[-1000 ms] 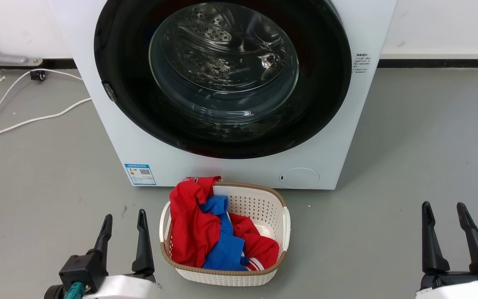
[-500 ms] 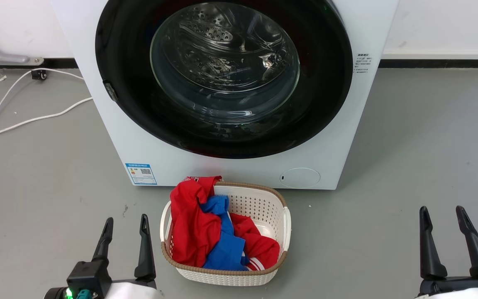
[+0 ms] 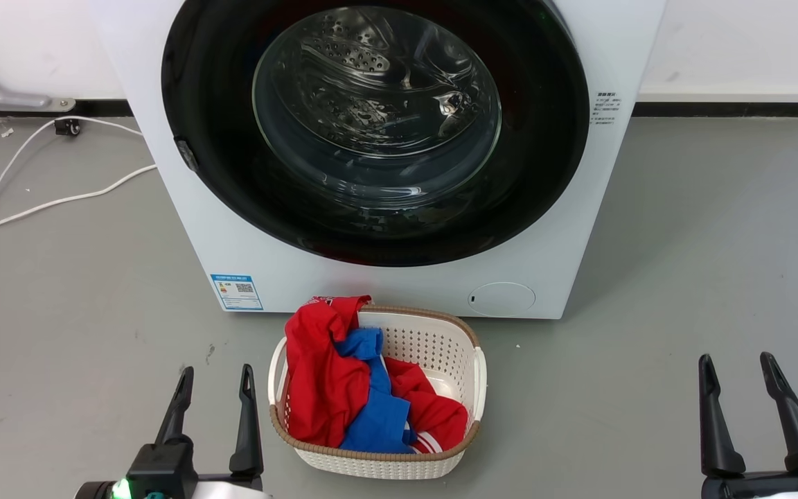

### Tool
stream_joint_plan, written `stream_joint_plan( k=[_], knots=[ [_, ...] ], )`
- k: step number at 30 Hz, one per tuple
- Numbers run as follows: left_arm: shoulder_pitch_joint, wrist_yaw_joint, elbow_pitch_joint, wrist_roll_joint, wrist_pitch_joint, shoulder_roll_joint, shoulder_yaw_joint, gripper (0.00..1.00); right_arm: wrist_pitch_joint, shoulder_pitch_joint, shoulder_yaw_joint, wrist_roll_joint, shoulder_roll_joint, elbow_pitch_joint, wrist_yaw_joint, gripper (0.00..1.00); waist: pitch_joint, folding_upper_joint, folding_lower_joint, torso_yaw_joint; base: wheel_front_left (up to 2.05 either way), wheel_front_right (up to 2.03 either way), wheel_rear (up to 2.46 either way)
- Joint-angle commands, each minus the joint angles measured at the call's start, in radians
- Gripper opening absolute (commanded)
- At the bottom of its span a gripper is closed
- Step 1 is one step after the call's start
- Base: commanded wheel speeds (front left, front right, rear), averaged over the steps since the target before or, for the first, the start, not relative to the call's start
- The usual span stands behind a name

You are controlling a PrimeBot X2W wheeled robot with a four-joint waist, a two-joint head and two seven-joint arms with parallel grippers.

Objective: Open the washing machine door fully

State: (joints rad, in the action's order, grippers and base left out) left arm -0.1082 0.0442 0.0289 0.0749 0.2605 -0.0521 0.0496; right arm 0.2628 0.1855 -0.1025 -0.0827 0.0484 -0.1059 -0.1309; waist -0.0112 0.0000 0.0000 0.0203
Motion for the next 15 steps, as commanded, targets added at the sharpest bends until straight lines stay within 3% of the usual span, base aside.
stream_joint_plan(
  k=[1,15],
  knots=[
    [-0.01,-0.001,0.004,-0.003,0.007,0.001,-0.003,1.0,0.003,0.012,0.0,-0.004,0.003,0.004,0.0,1.0,0.0,0.0,0.0,0.0,0.0,0.0,0.0],
    [-0.01,0.008,0.033,0.021,0.005,0.002,-0.002,1.0,0.003,0.012,0.004,-0.03,0.003,0.036,0.0,1.0,-0.001,0.0,0.0,0.001,0.0,0.0,0.0]
  ],
)
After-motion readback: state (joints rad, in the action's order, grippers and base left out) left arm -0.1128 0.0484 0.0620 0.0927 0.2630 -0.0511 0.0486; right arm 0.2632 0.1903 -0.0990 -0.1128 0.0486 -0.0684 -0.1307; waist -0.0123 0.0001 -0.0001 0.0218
